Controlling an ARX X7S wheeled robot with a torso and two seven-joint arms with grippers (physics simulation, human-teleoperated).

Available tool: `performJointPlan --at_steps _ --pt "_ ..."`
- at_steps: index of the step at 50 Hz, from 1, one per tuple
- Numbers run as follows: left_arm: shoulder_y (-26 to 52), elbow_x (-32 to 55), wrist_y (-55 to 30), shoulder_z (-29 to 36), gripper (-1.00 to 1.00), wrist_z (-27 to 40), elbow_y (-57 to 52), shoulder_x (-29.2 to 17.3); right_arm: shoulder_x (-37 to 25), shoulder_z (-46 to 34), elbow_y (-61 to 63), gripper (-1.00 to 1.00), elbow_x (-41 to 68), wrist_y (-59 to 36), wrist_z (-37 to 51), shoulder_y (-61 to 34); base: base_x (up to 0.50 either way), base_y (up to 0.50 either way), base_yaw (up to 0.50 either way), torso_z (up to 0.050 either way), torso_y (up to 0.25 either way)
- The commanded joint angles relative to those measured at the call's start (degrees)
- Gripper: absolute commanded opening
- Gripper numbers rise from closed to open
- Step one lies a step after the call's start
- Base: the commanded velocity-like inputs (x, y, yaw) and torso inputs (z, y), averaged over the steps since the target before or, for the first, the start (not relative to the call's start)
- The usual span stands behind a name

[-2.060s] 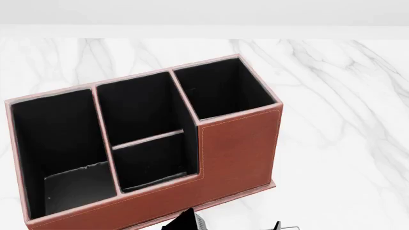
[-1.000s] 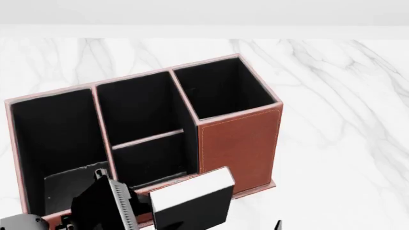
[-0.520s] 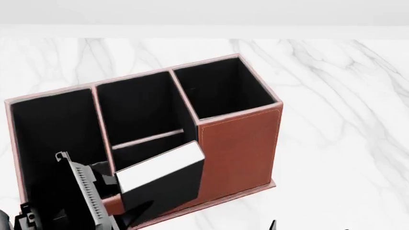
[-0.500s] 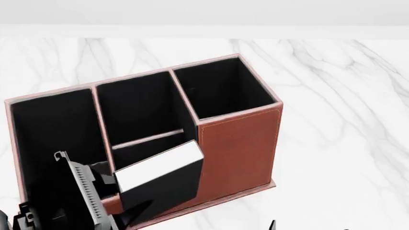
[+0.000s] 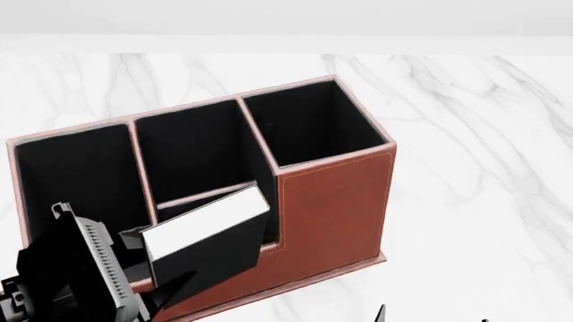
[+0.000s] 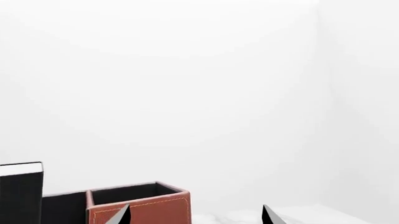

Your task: Pick up the book and place it in the back compartment of the caddy.

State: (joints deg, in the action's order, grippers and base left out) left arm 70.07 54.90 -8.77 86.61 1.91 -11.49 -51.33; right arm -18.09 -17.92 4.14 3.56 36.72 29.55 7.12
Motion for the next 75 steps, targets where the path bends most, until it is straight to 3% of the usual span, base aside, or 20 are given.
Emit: performJointPlan --at_steps 1,7,18,24,45,75 --pt "1.31 0.51 -0.47 -2.21 -1.00 1.00 -1.20 -0.29 0.21 0.15 0.09 1.00 -0.90 -0.92 0.79 -0.15 0.00 0.00 0.00 0.000 0.000" --pt "1.33 0.83 -0.44 -2.44 -1.00 1.02 -1.20 -0.34 0.26 -0.01 -0.24 1.00 -0.19 -0.06 0.71 -0.37 0.00 0.00 0.00 0.000 0.002" --pt "2.16 1.79 1.81 -2.50 -1.00 -7.83 -1.23 -1.94 0.26 -0.55 -1.43 1.00 -0.06 1.85 0.34 -0.51 0.00 0.00 0.00 0.000 0.001" --pt "2.86 2.42 1.71 -2.24 -1.00 -12.48 0.62 -1.37 0.33 -0.79 -1.91 1.00 -0.23 2.15 0.33 -0.65 0.00 0.00 0.00 0.000 0.002" --pt "6.55 0.63 -2.30 -1.61 -1.00 -17.65 9.03 2.73 0.20 -1.77 -2.52 1.00 -0.47 2.06 0.02 -1.08 0.00 0.00 0.00 0.001 0.001" --pt "4.88 0.59 1.80 -4.06 -1.00 -17.10 14.50 4.85 0.10 -2.45 -3.14 1.00 -0.65 1.65 0.22 -1.59 0.00 0.00 0.00 0.000 0.001"
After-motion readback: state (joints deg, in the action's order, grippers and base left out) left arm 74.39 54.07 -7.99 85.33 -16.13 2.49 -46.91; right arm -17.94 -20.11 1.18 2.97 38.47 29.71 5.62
